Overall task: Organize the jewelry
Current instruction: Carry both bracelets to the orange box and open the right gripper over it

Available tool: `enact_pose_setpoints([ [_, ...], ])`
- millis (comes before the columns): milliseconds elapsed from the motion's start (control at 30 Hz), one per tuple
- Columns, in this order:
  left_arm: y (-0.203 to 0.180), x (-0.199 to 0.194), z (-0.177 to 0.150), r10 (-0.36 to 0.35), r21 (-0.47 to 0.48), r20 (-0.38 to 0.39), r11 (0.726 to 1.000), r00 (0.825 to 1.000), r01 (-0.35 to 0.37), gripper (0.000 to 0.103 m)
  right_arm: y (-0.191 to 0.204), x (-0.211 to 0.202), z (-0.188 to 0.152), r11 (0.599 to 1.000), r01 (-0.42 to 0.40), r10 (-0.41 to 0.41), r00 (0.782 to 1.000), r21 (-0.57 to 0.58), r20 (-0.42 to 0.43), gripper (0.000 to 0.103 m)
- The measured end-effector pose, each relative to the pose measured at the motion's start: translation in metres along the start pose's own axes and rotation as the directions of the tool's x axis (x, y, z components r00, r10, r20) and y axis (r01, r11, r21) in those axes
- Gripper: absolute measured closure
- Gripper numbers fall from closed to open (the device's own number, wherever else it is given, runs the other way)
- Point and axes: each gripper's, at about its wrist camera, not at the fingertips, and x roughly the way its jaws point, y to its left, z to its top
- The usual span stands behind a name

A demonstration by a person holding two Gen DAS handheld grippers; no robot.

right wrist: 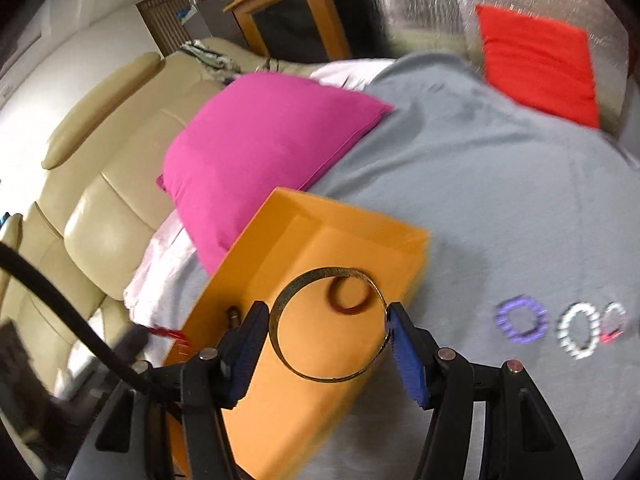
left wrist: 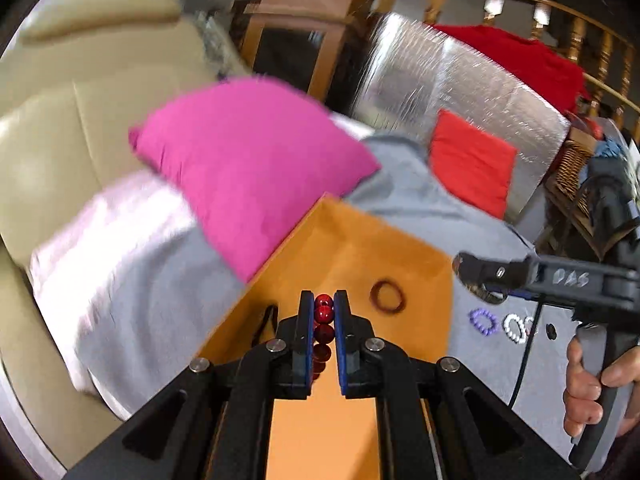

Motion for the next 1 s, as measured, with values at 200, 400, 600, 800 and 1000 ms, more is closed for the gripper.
enact_pose_setpoints([
  [200, 0.020, 0.027, -0.016, 0.025, -0.047, -0.109, 0.998, 0.994, -0.030, 0.094, 0.005, 0.038, -0.002, 0.996, -0.055, 0.060, 0.996, 0.077, -0.068, 0.040],
  [400, 0.030, 0.050, -0.023, 0.039, -0.077, -0.184, 0.996, 0.982, -0.054, 0.094, 0.019, 0.074, 0.000, 0.988, -0.118, 0.129, 0.985, 0.100, -0.113, 0.040],
  [600, 0.026, 0.061, -0.030, 0.009, -0.083, -0.226, 0.996, 0.974, -0.029, 0.093, 0.037, 0.112, -0.001, 0.993, -0.071, 0.086, 0.982, 0.091, -0.167, 0.040],
  [800, 0.022, 0.071, -0.033, -0.017, -0.123, -0.269, 0.992, 0.963, -0.017, 0.093, 0.034, 0.141, 0.011, 0.992, 0.024, 0.003, 0.978, 0.125, -0.208, 0.039],
  [1000, 0.027, 0.069, -0.032, 0.048, -0.153, -0.273, 0.984, 0.961, -0.093, 0.092, 0.020, 0.154, 0.016, 0.977, 0.039, 0.016, 0.967, 0.211, -0.253, 0.035],
])
